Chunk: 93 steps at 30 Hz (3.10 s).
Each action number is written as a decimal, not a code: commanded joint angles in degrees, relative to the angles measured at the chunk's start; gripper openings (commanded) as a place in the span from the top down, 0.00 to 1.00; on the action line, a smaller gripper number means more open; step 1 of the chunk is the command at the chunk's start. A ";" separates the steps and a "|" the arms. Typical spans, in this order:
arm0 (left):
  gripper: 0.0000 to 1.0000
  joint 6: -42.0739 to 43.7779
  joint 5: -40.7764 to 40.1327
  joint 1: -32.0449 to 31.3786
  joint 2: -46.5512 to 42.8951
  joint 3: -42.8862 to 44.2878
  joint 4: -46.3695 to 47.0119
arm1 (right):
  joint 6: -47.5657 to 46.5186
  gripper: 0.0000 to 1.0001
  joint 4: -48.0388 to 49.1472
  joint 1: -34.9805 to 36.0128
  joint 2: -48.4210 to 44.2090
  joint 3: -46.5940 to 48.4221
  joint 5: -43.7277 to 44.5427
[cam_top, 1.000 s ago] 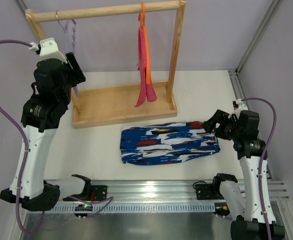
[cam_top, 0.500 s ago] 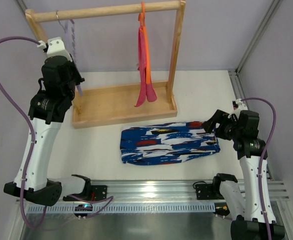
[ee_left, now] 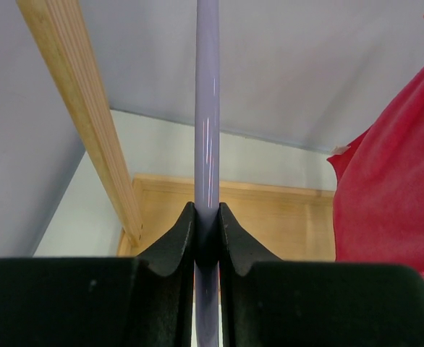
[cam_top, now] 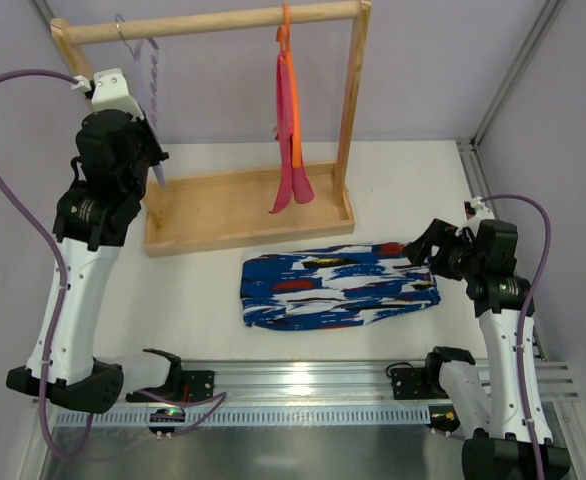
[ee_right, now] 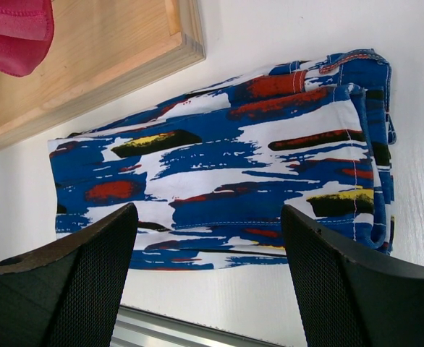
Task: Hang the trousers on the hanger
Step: Grab a hanger with the left arm
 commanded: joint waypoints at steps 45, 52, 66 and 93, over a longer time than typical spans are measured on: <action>0.82 -1.26 4.31 0.39 -6.97 -3.87 3.32 | -0.37 0.18 0.80 0.27 -2.71 -0.69 -0.79; 0.58 -3.64 2.74 0.39 -2.32 -1.85 1.74 | -0.90 0.18 0.46 0.27 -2.00 -0.07 -1.14; 0.41 -2.06 -2.37 0.39 3.22 0.61 5.78 | -0.81 0.18 0.63 0.27 -2.09 0.19 -1.67; 1.00 2.60 5.89 0.39 0.68 3.16 10.79 | -0.64 0.18 0.81 0.54 -2.88 -0.42 -1.14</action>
